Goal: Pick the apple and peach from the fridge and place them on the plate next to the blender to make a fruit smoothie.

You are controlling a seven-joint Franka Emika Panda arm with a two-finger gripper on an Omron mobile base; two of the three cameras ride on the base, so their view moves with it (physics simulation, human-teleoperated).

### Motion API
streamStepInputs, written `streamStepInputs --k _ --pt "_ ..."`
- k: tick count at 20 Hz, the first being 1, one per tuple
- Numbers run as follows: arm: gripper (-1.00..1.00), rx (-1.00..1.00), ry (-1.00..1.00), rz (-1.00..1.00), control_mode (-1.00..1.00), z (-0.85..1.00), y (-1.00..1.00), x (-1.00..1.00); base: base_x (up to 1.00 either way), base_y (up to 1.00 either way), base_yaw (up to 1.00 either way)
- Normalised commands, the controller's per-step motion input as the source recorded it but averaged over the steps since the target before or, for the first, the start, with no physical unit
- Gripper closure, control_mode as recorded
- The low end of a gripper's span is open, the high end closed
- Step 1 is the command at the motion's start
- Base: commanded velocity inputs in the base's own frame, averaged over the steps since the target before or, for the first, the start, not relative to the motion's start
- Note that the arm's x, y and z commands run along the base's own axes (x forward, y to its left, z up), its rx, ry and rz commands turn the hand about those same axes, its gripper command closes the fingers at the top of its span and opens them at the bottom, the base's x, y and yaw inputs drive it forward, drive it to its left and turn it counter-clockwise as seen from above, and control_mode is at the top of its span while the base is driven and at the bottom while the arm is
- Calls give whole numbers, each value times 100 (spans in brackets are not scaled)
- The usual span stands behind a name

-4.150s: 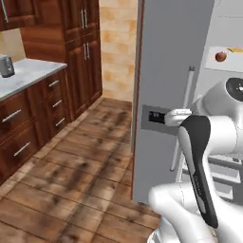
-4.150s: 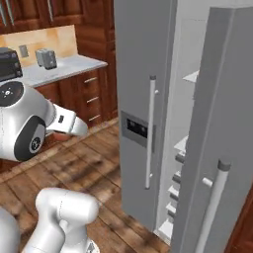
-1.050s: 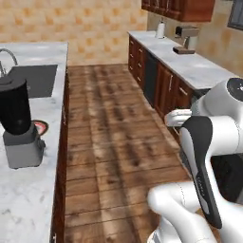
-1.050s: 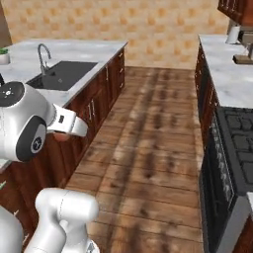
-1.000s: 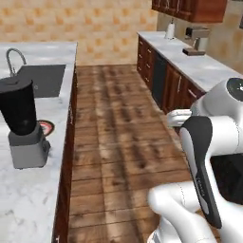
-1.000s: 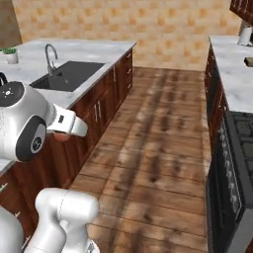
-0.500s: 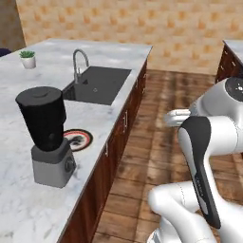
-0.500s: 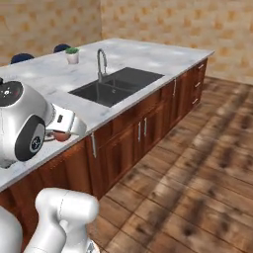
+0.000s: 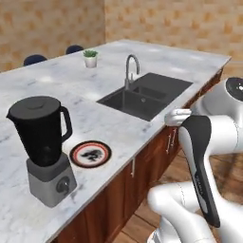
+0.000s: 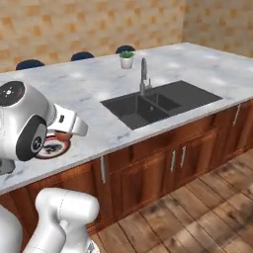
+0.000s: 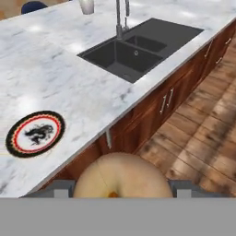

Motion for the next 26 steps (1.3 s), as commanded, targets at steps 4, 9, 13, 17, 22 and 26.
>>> streamStepInputs --k 4,9,13,17,22,26 --pt "100 0 0 0 100 0 0 0 58 -19 89" --pt "100 0 0 0 100 0 0 0 54 -20 89" --pt "100 0 0 0 100 0 0 0 67 -54 65" --pt "100 0 0 0 100 0 0 0 59 -71 39" --pt "100 0 3 1 -100 -3 0 8 24 -22 12" --pt "100 0 47 8 -100 -69 0 68 0 0 0"
